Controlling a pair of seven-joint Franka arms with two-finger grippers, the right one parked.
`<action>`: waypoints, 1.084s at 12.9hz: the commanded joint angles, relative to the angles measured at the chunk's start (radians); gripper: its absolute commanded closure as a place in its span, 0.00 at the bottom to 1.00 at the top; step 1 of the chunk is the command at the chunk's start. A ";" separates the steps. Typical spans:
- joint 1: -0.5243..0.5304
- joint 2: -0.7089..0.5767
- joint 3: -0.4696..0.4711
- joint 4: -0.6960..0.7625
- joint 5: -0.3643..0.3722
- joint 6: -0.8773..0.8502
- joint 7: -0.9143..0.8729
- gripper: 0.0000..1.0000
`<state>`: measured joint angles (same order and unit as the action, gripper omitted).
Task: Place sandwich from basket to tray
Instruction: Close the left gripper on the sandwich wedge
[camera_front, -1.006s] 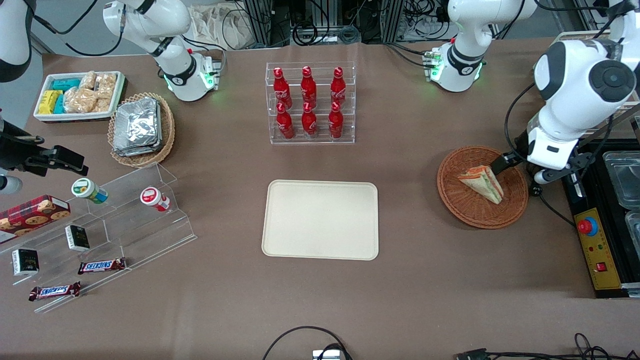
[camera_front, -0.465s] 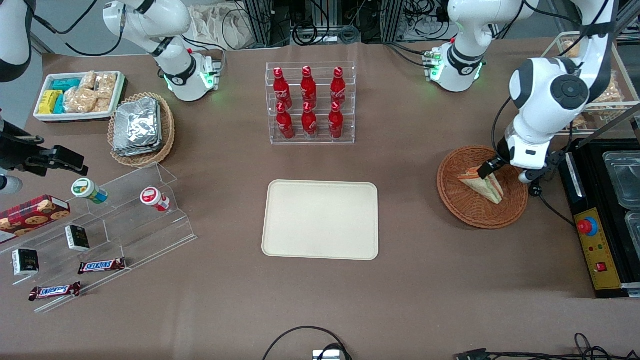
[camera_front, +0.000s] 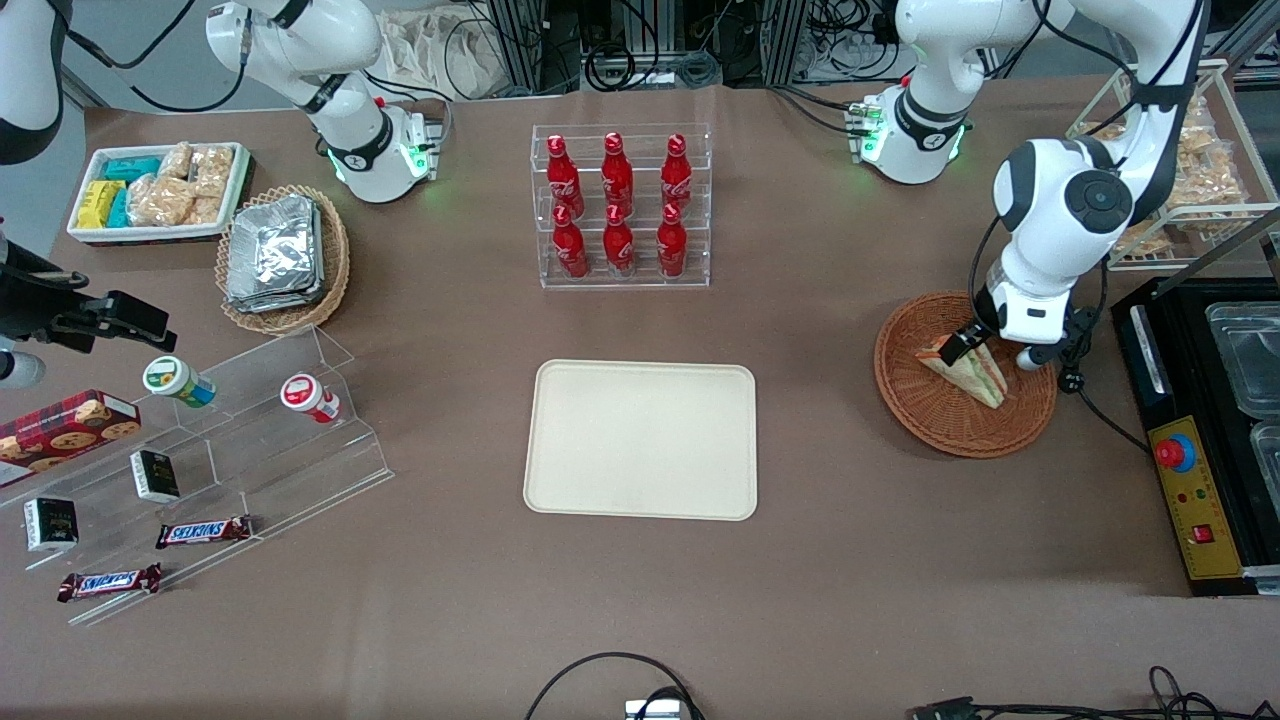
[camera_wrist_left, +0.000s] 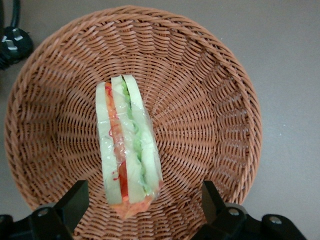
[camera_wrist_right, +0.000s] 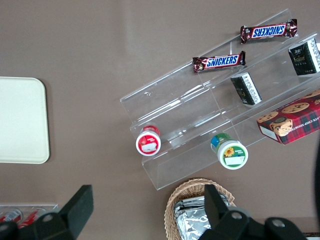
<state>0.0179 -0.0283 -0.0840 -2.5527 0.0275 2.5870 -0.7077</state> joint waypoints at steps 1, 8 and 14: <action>0.011 0.033 -0.003 -0.017 0.005 0.068 -0.030 0.00; 0.013 0.100 0.000 -0.014 0.005 0.137 -0.033 0.00; 0.014 0.134 0.003 -0.006 0.005 0.142 -0.030 0.18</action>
<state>0.0201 0.0862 -0.0752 -2.5536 0.0275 2.6971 -0.7250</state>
